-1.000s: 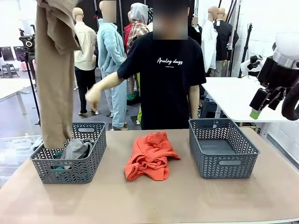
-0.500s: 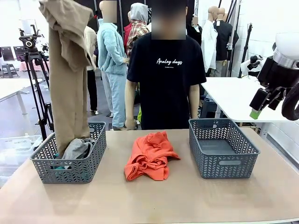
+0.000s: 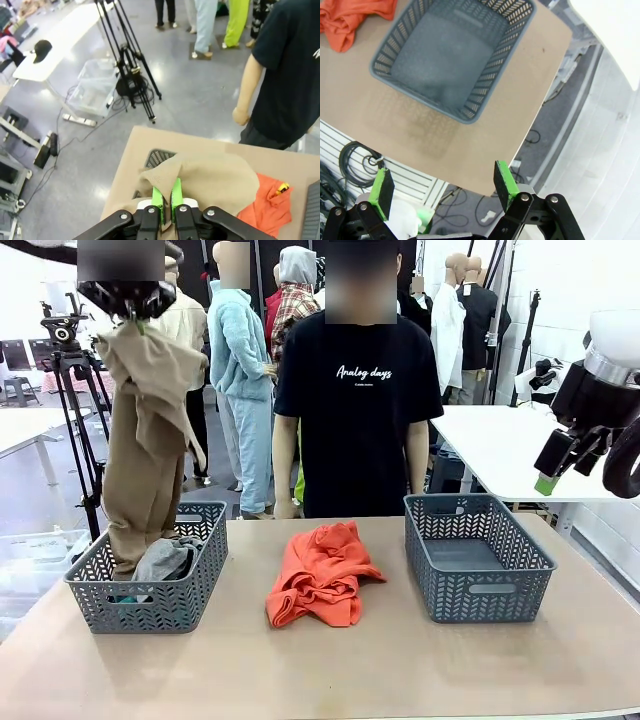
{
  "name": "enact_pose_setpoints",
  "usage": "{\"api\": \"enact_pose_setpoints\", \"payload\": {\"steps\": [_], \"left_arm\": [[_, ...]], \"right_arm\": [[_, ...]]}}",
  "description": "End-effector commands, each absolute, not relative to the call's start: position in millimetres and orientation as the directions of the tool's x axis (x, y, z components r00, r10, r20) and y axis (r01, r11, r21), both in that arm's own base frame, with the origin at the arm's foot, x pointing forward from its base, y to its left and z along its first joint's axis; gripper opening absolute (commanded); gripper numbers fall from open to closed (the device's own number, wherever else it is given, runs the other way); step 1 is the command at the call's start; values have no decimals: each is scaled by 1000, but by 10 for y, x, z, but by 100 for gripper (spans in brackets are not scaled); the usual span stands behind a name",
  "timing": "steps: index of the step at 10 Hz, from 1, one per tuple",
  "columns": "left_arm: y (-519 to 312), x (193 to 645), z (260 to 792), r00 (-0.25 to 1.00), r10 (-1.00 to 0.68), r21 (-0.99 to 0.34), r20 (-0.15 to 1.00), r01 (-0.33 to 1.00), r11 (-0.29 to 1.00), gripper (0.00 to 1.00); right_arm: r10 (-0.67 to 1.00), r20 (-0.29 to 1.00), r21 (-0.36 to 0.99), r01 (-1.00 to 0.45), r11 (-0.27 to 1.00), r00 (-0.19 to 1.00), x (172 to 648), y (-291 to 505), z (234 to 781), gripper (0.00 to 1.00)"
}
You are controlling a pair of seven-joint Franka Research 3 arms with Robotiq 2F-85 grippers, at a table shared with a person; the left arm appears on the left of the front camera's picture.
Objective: Sort the tops and bottoms.
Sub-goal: Sort the clothes according to human instructions.
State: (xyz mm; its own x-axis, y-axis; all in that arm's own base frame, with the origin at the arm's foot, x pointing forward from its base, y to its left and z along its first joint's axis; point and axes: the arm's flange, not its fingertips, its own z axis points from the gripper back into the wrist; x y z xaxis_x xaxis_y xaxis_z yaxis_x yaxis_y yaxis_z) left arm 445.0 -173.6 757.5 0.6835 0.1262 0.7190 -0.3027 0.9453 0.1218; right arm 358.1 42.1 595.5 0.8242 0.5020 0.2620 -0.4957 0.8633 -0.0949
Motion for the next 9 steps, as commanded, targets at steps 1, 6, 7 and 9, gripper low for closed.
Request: {"api": "enact_pose_setpoints", "payload": {"steps": [1, 6, 7, 9], "left_arm": [[-1558, 4373, 7419, 654, 197, 61, 730, -351, 934, 0], [-1685, 4457, 7453, 688, 149, 118, 710, -325, 938, 0], [-1702, 4467, 7409, 681, 165, 107, 713, -338, 935, 0], [-1543, 4657, 7189, 691, 249, 104, 679, -426, 899, 0]], "right_arm": [[497, 252, -100, -488, 867, 830, 3581, 427, 5958, 100], [497, 252, -100, -488, 867, 830, 3581, 427, 5958, 100], [497, 252, -100, -488, 867, 830, 3581, 427, 5958, 100], [497, 252, -100, -488, 867, 830, 3581, 427, 5958, 100]]}}
